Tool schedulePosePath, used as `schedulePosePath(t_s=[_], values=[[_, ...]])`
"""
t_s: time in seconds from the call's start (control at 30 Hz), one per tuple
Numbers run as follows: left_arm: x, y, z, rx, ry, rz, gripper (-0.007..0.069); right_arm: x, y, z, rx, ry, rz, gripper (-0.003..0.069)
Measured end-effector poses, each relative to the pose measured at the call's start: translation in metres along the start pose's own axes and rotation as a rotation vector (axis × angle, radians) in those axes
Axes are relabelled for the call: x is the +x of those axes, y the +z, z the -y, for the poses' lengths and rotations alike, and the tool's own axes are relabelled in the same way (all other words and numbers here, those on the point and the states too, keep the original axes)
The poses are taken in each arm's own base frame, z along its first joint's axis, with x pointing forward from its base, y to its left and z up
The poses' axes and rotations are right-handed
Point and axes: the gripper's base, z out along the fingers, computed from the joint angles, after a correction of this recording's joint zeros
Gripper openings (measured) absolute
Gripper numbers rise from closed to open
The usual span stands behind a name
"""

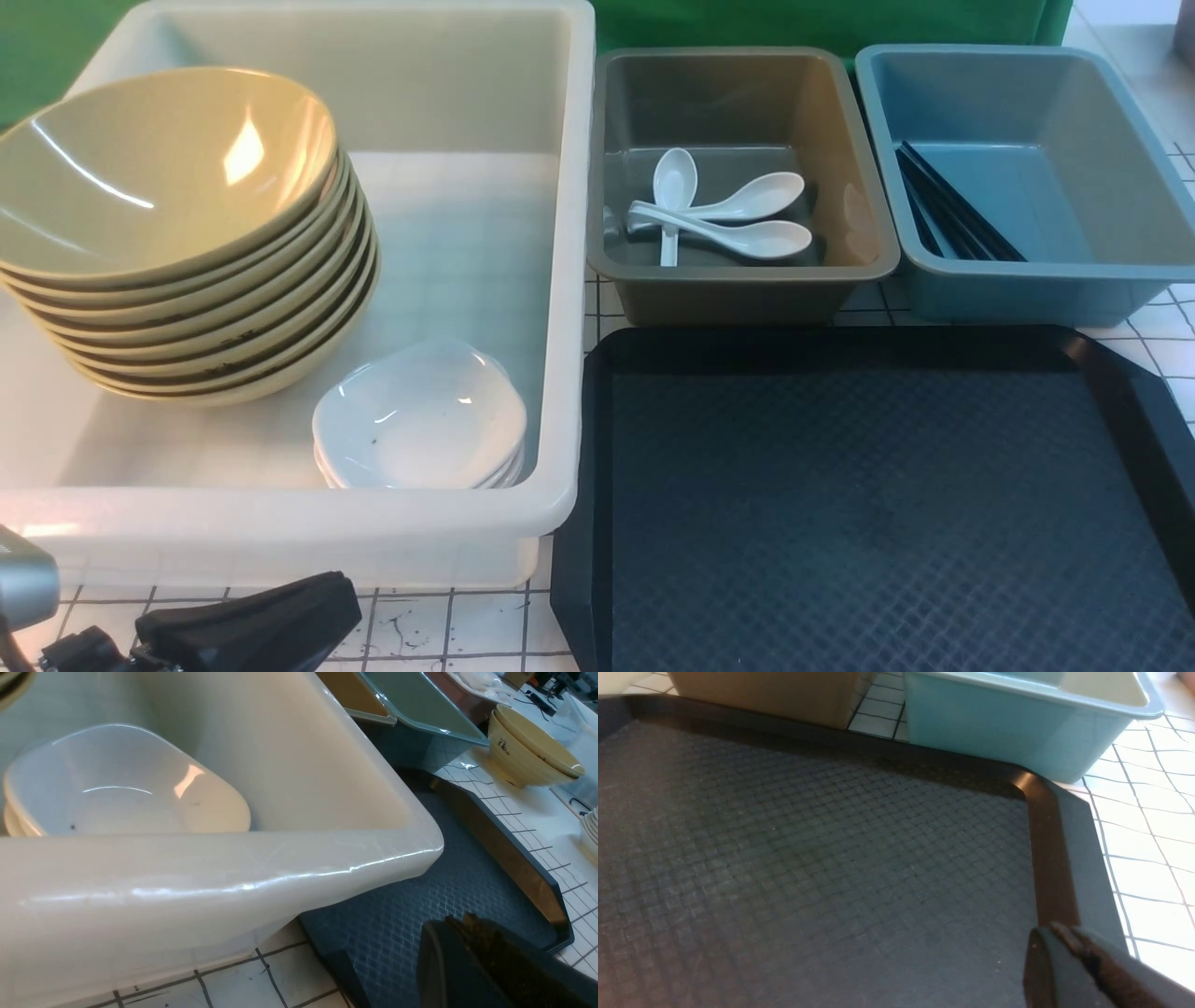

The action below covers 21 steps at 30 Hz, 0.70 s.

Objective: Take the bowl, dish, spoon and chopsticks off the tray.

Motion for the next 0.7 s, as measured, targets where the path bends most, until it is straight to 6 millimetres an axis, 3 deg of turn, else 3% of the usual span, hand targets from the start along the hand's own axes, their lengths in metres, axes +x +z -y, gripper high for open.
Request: schedulePosePath(t_s=[0.7], values=[[-0.0024, -0.0030, 0.0007, 0.011, -0.009, 0.033, -0.0001, 0.0000, 0.0000, 0.0000, 0.000, -0.003, 0.000, 0.0041]])
